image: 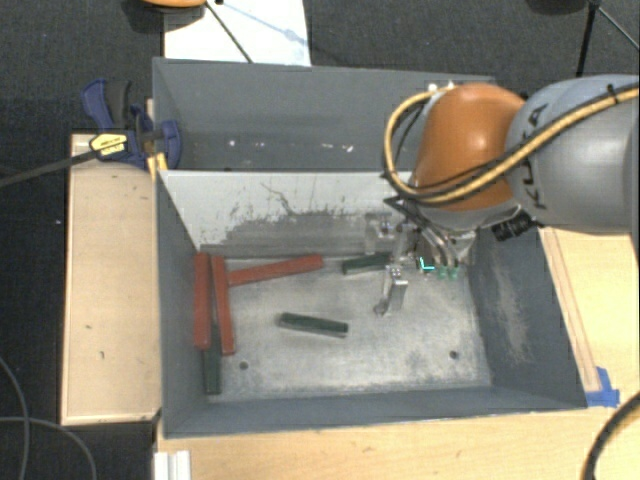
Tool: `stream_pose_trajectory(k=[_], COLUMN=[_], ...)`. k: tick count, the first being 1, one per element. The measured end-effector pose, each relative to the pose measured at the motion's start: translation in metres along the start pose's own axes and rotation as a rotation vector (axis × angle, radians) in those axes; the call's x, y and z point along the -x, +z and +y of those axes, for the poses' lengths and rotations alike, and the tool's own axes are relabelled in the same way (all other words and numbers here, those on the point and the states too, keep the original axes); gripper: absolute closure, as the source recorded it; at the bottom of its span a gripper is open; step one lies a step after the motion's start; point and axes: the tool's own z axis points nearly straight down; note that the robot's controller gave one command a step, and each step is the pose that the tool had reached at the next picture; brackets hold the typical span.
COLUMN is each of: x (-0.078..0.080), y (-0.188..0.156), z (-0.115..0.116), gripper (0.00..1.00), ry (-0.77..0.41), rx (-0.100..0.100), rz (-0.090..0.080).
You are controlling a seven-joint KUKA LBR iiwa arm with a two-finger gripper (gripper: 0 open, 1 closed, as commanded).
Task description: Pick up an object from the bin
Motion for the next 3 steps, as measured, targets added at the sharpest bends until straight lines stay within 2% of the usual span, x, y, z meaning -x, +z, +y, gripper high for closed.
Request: stream_pose_trajectory(k=[1,2,3], x=[0.002,0.005,-0.017], y=[-0.005,0.049,0.081], z=[0.000,0.015,0.060], gripper=[0.00,0.00,1.00], ry=[0.001,0.091,-0.183], rx=[0.000,0.001,0.000], rz=[-0.007,-0.013,-0.005])
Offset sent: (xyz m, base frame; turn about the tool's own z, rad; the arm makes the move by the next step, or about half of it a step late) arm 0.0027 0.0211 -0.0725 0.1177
